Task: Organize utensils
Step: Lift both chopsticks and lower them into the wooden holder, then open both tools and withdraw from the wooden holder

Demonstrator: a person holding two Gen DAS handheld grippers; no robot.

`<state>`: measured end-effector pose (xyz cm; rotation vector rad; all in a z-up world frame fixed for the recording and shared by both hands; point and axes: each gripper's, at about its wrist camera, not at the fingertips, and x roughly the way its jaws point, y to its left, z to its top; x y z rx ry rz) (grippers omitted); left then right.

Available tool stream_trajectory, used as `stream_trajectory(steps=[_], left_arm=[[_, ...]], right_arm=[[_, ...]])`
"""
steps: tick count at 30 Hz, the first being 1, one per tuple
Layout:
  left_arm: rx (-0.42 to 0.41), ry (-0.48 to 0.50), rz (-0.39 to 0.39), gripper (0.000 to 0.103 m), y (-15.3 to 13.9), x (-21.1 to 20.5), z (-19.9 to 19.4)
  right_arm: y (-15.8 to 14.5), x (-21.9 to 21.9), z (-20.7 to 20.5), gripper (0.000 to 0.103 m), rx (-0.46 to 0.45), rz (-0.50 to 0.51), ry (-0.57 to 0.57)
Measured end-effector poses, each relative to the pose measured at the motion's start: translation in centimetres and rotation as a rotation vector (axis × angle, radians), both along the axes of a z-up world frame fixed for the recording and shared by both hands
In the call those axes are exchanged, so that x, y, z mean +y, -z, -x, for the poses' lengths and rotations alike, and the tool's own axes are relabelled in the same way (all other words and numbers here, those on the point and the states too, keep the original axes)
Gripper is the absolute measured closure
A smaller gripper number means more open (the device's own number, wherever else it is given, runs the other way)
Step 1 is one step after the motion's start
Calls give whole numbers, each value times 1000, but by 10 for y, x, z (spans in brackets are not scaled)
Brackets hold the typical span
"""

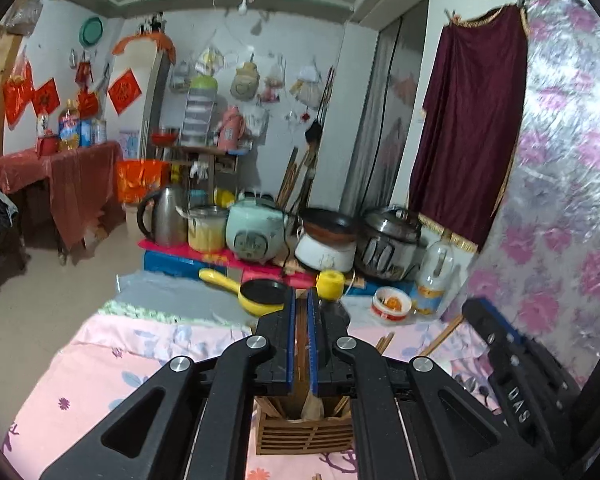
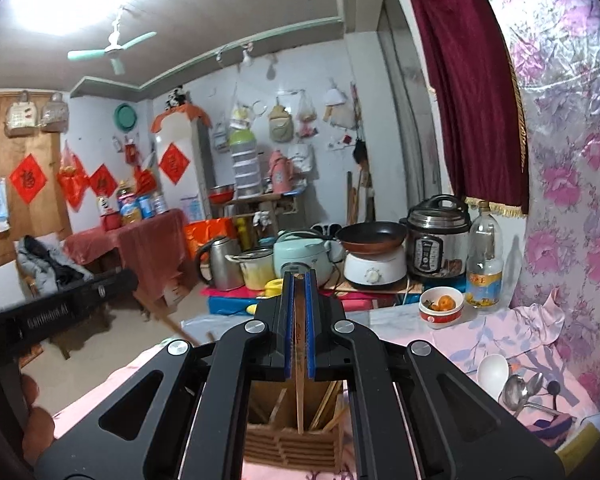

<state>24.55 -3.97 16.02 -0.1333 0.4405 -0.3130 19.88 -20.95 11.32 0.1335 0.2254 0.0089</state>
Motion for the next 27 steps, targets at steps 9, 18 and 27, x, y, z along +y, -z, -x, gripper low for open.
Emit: stream_trajectory(steps=[9,18,27], left_arm=[[176,29,-2,97,46,-5,-51],[220,-9,94,33,49,22,-52],[184,-28,127,13,37,32,-41]], right_arm=[[36,-6,-43,95,158,-21,-61],[34,-17,-33,47,144,-46,18],[25,-19,-17,17,107,-52,41]])
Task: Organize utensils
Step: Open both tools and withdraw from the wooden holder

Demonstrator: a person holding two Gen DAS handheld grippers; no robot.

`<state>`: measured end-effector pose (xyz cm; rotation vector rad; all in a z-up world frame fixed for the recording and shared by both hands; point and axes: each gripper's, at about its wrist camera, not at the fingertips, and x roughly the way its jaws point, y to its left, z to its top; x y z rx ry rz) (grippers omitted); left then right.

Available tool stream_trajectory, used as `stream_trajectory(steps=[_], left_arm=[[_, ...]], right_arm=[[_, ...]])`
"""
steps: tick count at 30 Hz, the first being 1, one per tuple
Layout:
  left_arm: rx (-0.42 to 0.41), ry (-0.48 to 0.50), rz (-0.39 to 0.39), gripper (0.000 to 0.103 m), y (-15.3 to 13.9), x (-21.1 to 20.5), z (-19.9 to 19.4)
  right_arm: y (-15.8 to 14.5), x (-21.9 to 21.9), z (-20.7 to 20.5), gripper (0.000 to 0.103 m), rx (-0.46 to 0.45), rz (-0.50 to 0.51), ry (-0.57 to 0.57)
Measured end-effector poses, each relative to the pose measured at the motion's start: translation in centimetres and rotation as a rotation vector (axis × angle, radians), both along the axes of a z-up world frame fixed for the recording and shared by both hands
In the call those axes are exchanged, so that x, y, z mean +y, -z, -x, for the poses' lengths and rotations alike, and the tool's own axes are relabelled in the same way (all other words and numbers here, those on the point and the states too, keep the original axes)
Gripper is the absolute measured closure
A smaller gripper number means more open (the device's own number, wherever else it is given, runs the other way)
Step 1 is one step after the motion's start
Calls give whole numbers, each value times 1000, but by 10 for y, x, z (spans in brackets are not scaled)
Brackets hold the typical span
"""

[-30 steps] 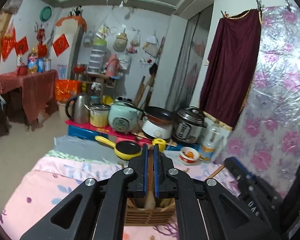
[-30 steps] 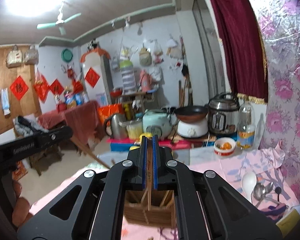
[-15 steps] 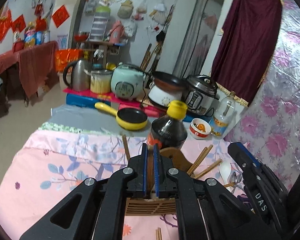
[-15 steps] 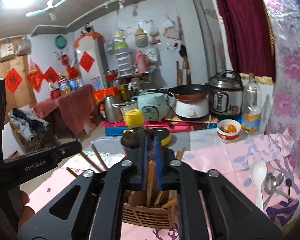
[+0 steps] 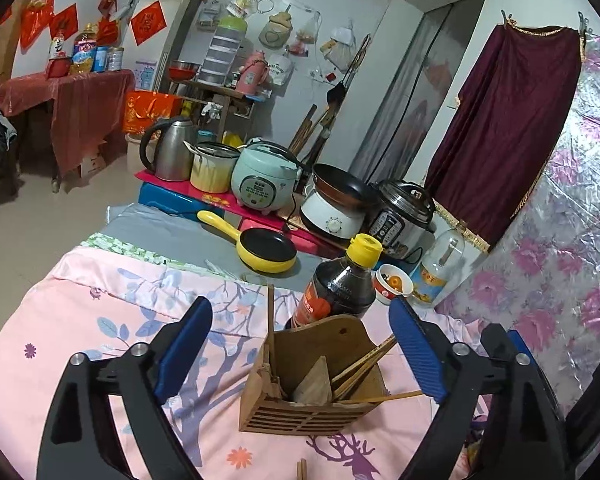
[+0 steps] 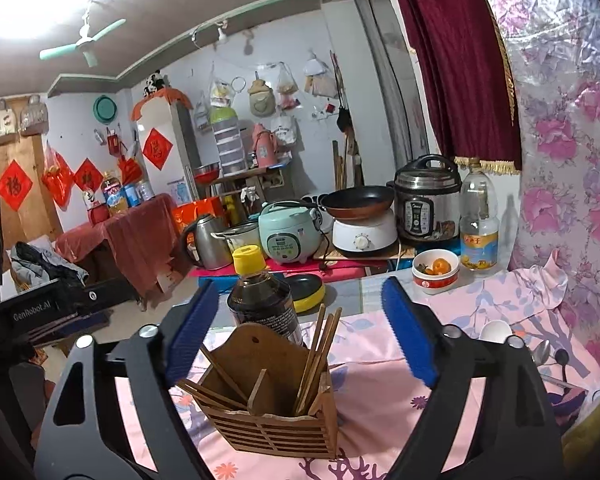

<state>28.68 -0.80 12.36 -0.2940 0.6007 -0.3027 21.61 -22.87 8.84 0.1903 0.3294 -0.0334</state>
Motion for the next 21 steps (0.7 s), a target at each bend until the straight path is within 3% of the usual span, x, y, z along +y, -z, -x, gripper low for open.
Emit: stream_trajectory(steps=[6,13,21], left_arm=[[32,-18,-18,8,6,0,-7],[136,-42,-53,7,27,0,-26],[189,-73,-112,7,39,3,-21]], right_arm=[[8,1,-2,9,21,18,13],[27,-5,-18,8,140,30,33],[40,-9,-17,8,244,47,41]])
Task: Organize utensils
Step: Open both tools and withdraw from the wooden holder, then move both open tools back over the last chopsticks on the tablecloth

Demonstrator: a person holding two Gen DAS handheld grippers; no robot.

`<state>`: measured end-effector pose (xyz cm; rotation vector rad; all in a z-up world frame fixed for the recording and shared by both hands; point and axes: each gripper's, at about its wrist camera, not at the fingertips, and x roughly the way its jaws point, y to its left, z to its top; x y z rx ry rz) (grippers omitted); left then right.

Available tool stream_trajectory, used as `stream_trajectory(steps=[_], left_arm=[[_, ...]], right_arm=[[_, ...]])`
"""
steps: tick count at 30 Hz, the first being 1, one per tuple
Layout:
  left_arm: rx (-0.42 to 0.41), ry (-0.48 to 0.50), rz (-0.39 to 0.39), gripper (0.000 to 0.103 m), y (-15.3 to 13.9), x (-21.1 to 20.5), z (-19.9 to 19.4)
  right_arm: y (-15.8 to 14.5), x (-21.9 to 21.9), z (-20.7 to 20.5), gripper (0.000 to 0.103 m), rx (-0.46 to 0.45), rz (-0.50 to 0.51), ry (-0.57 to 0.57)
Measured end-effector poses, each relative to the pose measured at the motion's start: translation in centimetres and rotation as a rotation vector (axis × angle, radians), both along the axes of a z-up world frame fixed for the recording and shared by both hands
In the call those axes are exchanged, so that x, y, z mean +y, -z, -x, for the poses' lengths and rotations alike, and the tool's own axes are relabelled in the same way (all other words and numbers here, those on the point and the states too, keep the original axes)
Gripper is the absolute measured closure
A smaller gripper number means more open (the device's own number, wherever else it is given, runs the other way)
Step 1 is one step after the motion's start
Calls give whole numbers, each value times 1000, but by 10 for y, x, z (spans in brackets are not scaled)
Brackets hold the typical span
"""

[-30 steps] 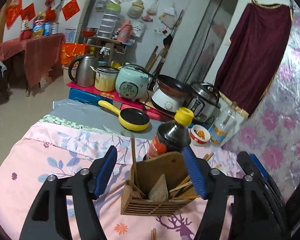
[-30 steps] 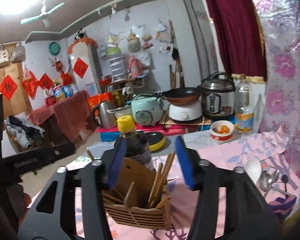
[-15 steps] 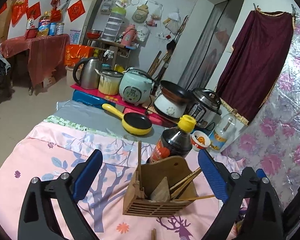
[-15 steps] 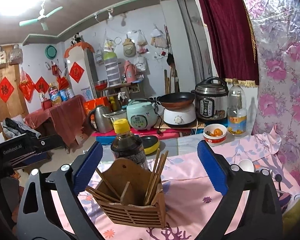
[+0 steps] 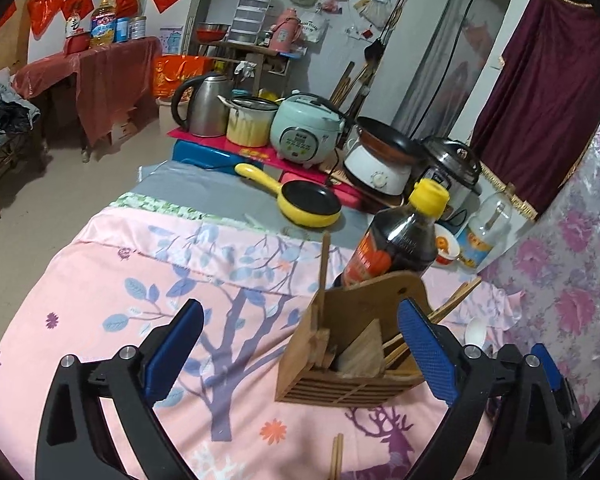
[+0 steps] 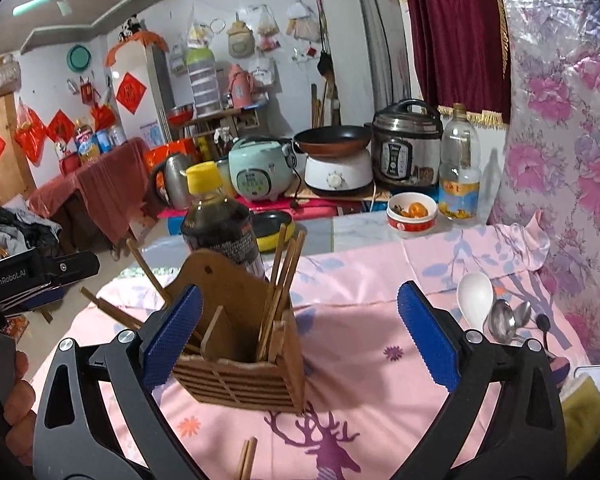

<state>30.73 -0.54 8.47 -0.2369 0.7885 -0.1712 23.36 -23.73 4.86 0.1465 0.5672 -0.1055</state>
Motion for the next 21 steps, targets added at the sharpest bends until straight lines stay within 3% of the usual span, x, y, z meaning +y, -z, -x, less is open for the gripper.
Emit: stream_trajectory(steps=[8,16,21], left_arm=[[-2,-7,-10,7,-5,7,35],[-27,-10,-87,6,-8,0,74],[-15,27,-150,6,11,-5,100]], right_arm=[[-10,7,31,8,5,2,-19],[-14,12,67,6,13,41,-25],[-2,14,91,6,50,73,-28]])
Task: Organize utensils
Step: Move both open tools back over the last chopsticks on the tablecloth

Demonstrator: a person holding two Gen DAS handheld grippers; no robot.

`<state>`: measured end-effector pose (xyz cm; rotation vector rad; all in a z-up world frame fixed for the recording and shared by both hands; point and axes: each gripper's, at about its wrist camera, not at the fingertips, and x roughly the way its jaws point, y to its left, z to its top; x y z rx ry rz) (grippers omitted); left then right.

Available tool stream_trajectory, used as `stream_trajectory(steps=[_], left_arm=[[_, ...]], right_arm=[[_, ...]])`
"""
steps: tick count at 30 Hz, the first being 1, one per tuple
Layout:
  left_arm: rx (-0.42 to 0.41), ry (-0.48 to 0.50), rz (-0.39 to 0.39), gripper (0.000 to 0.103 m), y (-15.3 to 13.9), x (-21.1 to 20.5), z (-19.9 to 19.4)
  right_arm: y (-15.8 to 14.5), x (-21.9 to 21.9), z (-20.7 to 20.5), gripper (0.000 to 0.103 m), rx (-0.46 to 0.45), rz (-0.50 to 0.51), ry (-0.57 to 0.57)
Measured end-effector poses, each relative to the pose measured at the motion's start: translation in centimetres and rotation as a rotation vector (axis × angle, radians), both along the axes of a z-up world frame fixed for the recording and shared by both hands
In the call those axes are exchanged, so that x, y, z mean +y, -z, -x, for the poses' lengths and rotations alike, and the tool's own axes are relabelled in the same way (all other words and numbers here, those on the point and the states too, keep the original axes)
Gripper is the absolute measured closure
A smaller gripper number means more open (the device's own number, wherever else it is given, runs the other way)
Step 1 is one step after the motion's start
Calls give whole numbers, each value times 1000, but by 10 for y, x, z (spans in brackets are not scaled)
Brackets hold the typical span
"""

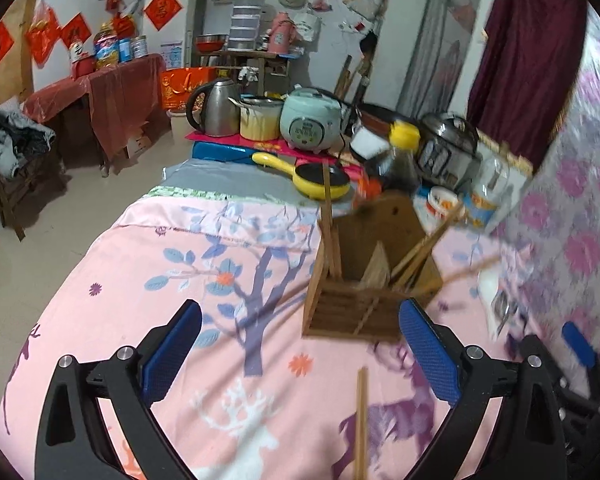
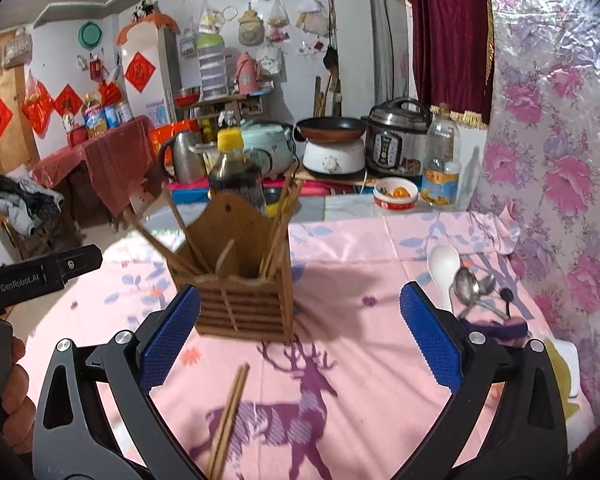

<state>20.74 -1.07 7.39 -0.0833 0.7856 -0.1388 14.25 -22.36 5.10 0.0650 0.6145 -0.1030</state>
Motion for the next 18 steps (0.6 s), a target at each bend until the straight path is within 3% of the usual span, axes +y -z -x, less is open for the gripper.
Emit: stream_trajectory(steps=[3,9,13,15,18], left_arm=[[9,31,-57,6,35,5,18],[197,132,-159,6,121,19,33],[330,208,-91,6,149,16,34],[336,251,-102,6,153,8,37],[310,305,-166,6,154,-8,50]], right_arm=[[31,-3,18,6,37,14,-20],[109,-15,30,6,253,96,-22],[119,-30,25,6,321,-73,-41],[124,-33,24,6,348,-139,-52],[131,-33,22,6,381,-157,-48]])
